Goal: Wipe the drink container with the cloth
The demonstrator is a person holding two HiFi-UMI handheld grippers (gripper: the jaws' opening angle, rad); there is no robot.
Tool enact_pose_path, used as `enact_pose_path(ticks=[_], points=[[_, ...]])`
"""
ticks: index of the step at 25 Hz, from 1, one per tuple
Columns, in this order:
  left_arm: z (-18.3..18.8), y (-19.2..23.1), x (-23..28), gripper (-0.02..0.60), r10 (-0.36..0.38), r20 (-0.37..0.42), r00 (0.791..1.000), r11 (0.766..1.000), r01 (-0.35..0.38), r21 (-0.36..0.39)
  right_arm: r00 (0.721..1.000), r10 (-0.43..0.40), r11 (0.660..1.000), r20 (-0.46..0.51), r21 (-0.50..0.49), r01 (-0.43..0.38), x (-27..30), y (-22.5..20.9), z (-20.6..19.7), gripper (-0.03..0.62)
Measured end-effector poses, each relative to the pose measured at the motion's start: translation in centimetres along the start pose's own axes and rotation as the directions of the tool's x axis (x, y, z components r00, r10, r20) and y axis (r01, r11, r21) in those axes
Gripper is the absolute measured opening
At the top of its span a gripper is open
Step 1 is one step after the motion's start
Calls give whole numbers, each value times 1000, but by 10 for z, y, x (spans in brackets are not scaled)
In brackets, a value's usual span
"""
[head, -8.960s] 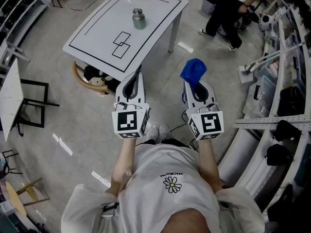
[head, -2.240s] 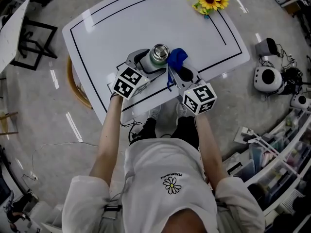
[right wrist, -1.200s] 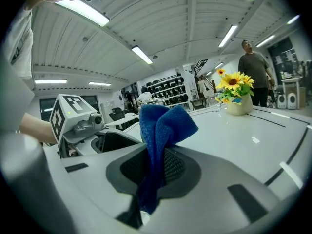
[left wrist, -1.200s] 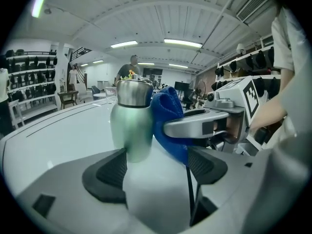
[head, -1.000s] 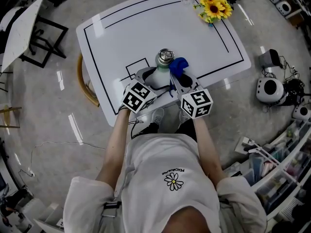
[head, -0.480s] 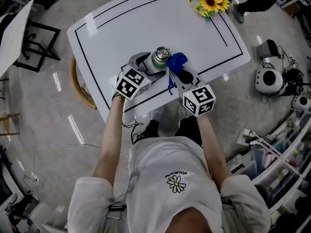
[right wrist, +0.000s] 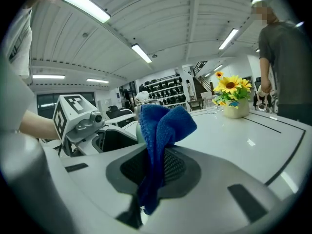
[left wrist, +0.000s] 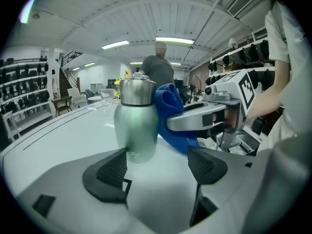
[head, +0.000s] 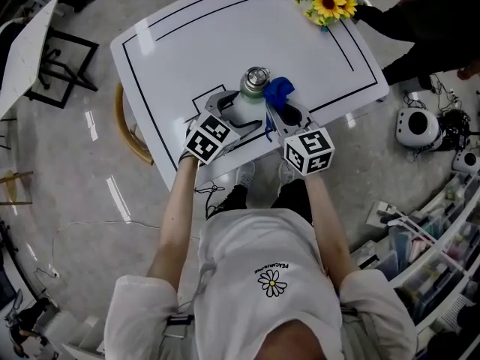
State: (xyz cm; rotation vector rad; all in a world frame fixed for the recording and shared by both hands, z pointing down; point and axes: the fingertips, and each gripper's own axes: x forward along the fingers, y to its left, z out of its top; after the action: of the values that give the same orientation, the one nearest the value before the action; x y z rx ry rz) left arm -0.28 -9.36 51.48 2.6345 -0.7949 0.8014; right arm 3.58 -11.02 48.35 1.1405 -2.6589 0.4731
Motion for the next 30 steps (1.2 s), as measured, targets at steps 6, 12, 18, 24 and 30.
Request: enact_pose_path(ticks=[6,12,18,24,30], points=[[-4,-14,-1,380,-12,27,1000,1000,12,-24,999,30,1000,-9,-8,-31,-3,19,-5,41],[7,18,-5,380,36,68,997,998,-33,-48,999,35,999,-16,-10,-35,-3,19,-3,41],[7,21,10,380,-9,20,1000,1000,10,-8,999,36,999,-18,-9,-37,0,16,-2,41],[0,-1,5,380,-23,-9,1000,1000,23,4,999,-30,1000,-10,5,30,-1,-5,0,41],[-2,-30,8,380,-73,-11,997,997,73,26,1000,23,1000,-11,-13,-23,0,15,1,41]])
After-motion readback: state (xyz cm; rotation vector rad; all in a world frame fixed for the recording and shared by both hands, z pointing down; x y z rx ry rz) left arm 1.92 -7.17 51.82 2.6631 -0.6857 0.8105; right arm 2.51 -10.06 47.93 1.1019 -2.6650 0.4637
